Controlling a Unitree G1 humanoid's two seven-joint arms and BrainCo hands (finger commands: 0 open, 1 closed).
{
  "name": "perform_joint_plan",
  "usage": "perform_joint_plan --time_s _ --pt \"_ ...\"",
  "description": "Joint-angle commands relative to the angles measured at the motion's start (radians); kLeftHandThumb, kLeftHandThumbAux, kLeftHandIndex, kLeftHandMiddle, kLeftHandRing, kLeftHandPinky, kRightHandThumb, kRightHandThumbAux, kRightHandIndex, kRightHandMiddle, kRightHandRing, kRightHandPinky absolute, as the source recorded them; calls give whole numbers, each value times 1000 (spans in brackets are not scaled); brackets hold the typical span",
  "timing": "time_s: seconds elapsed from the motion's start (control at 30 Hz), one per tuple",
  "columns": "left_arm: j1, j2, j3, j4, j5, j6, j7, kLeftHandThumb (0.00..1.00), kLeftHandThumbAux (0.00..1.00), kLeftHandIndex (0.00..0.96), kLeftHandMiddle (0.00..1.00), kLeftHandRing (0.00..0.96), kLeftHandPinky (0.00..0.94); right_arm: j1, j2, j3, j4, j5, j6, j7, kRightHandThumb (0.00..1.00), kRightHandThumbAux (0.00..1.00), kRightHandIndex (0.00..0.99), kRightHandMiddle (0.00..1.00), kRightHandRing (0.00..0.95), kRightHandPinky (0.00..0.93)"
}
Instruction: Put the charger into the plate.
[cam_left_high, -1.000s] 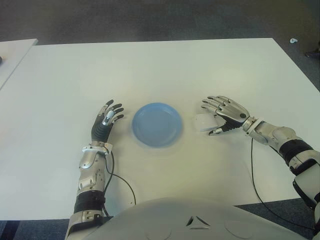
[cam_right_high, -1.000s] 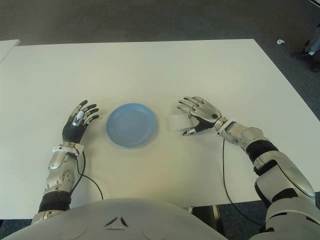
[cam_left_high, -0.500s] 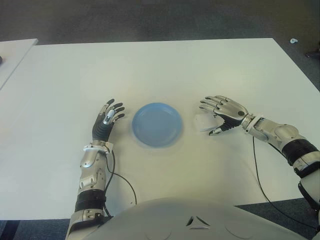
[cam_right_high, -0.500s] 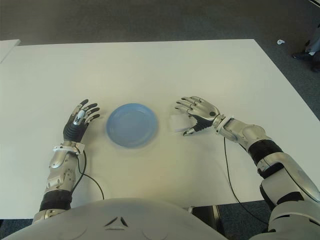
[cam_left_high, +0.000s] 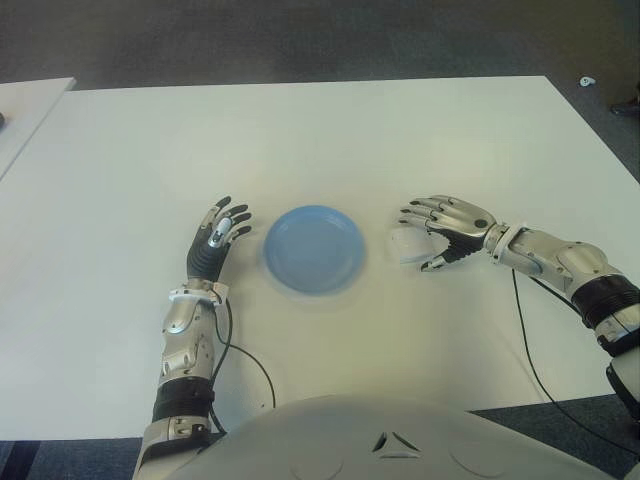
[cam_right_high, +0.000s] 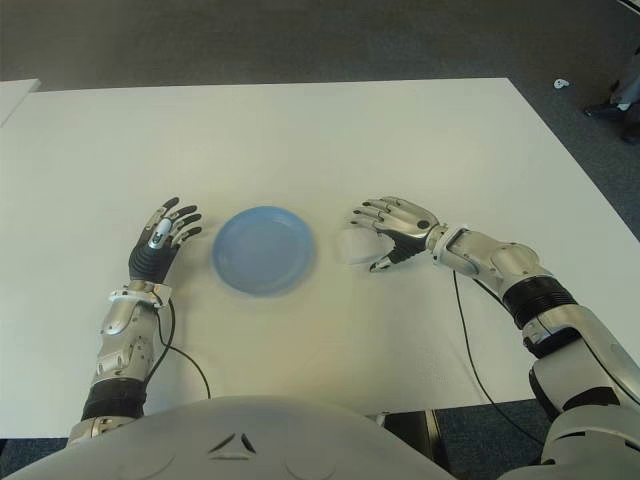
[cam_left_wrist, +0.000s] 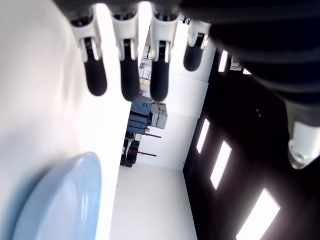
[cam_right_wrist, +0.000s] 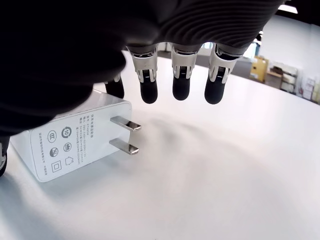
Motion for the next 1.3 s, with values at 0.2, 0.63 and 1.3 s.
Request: perform_joint_plan --time_s 0.2,0.63,1.3 --pt "1 -5 -6 8 10 8 2 0 467 152 268 277 283 32 -16 -20 -26 -11 -4 63 329 410 0 0 0 0" --pt "4 -2 -6 3 7 10 -5 0 476 155 269 275 281 52 -9 -49 -50 -5 5 96 346 423 0 0 0 0" --pt "4 -1 -6 -3 9 9 0 0 470 151 264 273 279 71 3 -75 -66 -5 17 101 367 425 0 0 0 7"
